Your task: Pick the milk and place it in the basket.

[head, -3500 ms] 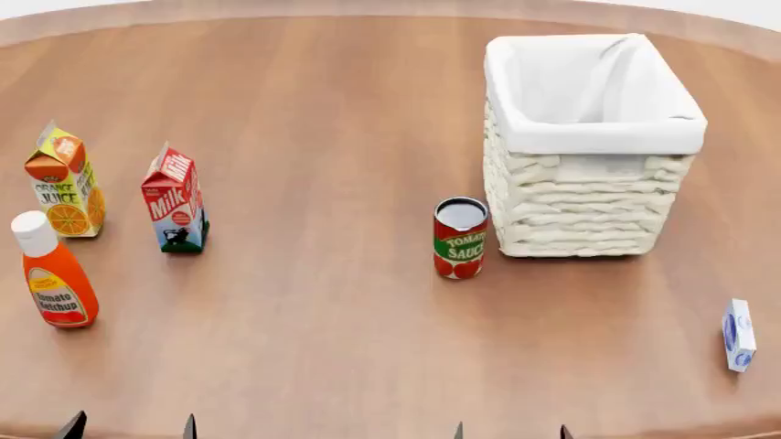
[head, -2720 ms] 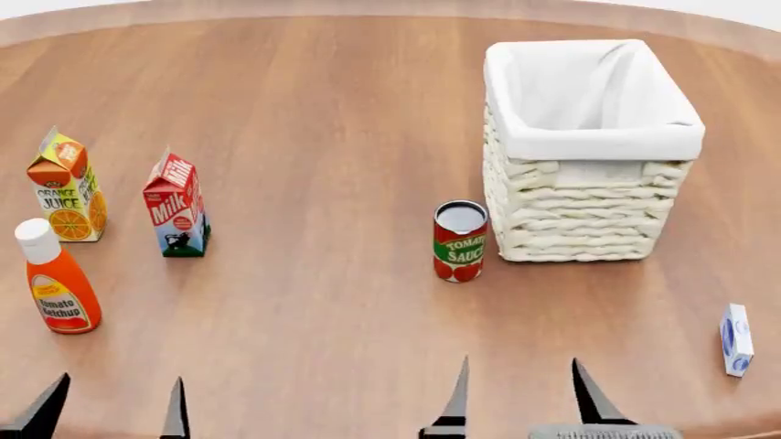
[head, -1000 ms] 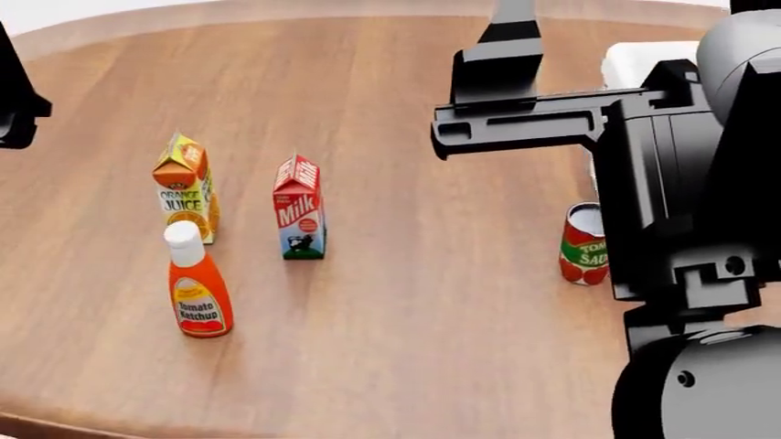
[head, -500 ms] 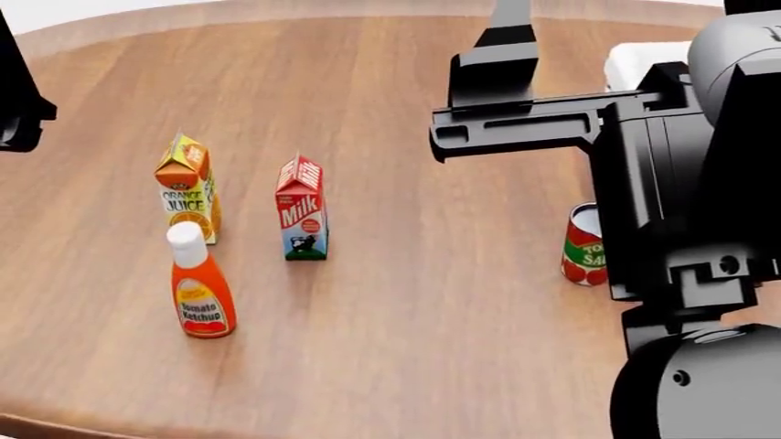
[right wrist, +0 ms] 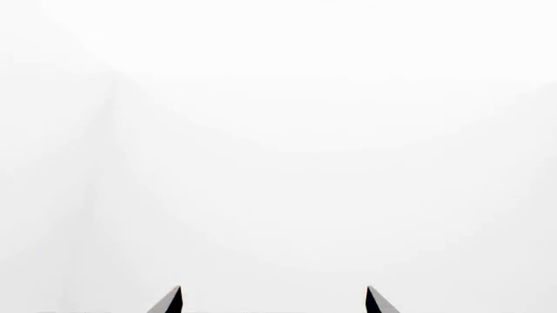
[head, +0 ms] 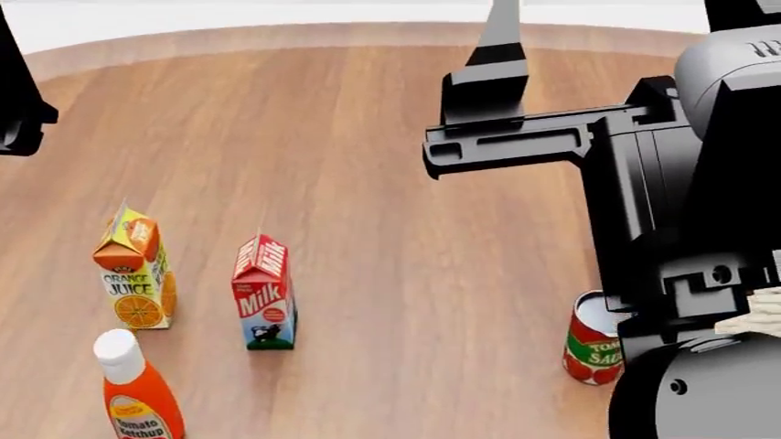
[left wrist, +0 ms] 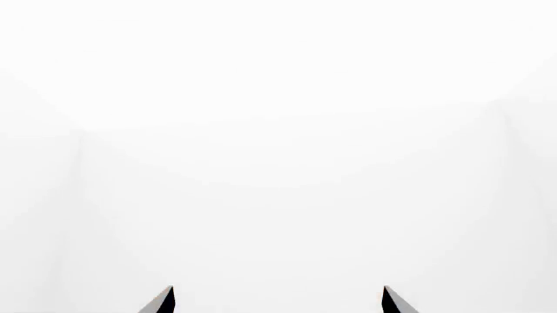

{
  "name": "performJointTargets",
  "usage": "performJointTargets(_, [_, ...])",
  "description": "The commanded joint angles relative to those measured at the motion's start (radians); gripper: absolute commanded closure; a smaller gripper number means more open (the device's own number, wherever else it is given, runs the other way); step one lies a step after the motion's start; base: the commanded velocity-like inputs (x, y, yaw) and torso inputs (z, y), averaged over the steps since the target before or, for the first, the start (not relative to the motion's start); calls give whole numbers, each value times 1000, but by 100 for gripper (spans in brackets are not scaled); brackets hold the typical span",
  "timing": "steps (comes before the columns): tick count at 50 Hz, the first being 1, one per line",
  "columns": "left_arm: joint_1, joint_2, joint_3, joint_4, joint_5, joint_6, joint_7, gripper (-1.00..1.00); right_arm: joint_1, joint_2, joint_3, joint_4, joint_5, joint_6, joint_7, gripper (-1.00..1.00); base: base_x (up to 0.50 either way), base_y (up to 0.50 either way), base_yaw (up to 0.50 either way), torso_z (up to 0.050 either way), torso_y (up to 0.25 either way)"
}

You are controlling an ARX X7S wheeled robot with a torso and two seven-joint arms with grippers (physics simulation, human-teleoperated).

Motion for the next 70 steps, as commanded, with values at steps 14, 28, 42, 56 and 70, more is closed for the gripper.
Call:
performJointTargets(14, [3, -9, 2, -3, -14, 6, -10, -100, -8, 15, -19, 2, 11, -8, -1, -100, 500, 0, 0, 0, 1])
performJointTargets(28, [6, -14, 6, -5, -20, 11, -16, -100, -11, 21, -25, 2, 16, -15, 2, -100, 500, 0, 0, 0, 1])
performJointTargets(42, [11, -18, 8, -10, -26, 21, -21, -100, -16, 31, -39, 2, 14, -25, 4, -100, 500, 0, 0, 0, 1])
performJointTargets(56, [10, -23, 11, -10, -32, 21, -27, -100, -20, 37, -43, 3, 21, -28, 6, -100, 500, 0, 0, 0, 2])
performJointTargets(70, [9, -27, 11, -9, -40, 22, -34, -100, -18, 41, -50, 5, 23, -37, 10, -100, 500, -10, 0, 0, 0])
